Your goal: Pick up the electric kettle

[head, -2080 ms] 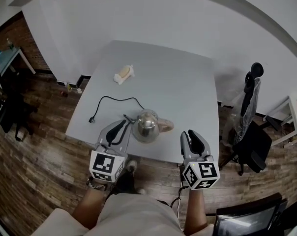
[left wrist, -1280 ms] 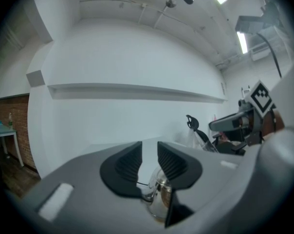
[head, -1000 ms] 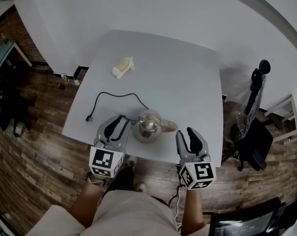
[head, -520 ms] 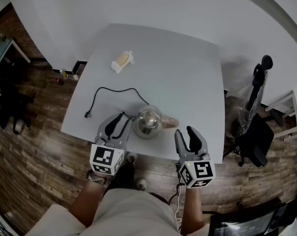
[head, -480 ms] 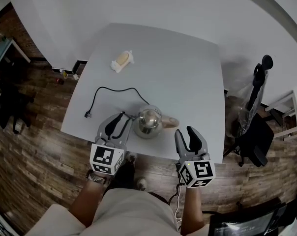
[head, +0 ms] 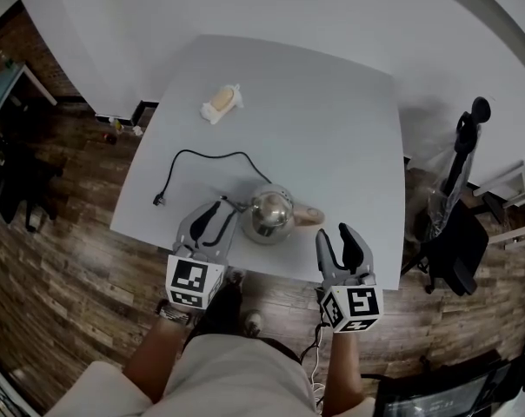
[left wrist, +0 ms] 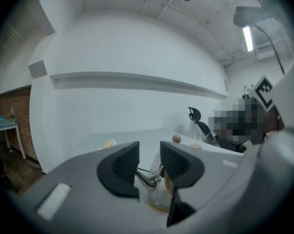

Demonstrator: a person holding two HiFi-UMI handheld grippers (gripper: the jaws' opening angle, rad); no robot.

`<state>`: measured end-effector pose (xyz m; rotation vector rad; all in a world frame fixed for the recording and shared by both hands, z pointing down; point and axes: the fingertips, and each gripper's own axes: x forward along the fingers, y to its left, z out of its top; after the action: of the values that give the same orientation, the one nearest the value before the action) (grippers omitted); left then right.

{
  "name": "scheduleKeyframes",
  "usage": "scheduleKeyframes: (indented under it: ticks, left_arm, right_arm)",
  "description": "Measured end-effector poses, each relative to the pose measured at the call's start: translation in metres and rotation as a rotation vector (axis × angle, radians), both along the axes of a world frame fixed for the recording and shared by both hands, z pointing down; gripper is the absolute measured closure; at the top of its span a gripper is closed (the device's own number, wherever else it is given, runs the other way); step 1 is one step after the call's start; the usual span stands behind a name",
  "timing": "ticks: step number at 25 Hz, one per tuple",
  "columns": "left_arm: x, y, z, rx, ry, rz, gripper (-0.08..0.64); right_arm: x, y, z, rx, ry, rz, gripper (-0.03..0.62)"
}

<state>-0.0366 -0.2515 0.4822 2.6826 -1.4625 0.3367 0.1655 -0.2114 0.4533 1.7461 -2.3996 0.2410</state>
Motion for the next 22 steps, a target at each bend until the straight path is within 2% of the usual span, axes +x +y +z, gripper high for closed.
scheduleKeyframes:
  ticks: [9,22]
  left_arm:
    - [0.002,-0.001,0.008,0.002,-0.010,0.005,0.403]
    - [-0.001,-0.005,0.015,0.027,-0.014,-0.013,0.400]
  right_arm:
    - [0.006,0.001,0.011,0.003,0.036,0.012,0.411]
    - [0.019,-0.008,0.035,-0.018,-0.005,0.063,0.396]
